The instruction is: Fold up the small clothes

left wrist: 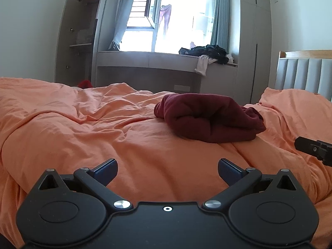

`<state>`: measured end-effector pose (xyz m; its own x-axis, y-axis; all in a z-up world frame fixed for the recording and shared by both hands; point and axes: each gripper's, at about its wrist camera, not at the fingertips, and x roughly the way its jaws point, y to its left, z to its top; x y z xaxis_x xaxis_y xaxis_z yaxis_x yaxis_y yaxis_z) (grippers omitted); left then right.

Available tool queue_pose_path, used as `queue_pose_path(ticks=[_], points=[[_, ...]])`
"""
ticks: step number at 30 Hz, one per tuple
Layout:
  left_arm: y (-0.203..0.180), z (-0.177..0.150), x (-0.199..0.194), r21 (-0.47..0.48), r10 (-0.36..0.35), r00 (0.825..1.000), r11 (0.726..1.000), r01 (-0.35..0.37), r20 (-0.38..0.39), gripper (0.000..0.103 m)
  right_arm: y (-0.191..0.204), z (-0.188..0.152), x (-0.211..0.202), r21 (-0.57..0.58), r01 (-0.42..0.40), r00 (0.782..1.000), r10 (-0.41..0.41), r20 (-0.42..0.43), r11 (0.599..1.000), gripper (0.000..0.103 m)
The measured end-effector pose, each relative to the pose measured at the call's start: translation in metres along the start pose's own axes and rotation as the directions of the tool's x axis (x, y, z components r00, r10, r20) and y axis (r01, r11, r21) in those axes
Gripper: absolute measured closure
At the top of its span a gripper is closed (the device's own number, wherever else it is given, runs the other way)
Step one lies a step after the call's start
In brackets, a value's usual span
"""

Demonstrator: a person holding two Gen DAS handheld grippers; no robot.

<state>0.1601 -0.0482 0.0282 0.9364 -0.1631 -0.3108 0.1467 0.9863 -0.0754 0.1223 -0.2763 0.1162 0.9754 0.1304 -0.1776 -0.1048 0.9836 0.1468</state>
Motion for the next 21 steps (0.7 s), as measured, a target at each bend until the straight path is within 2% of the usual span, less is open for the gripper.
queue_pose_path(ticks=[21], points=[[-0.0008,-0.0028,-0.001,0.002,0.021,1.0,1.0,-0.021,-0.003,0.0,0.0013,0.0003,0.0036,0.002,0.004,1.0,-0.004,-0.028,1.0,0.0]])
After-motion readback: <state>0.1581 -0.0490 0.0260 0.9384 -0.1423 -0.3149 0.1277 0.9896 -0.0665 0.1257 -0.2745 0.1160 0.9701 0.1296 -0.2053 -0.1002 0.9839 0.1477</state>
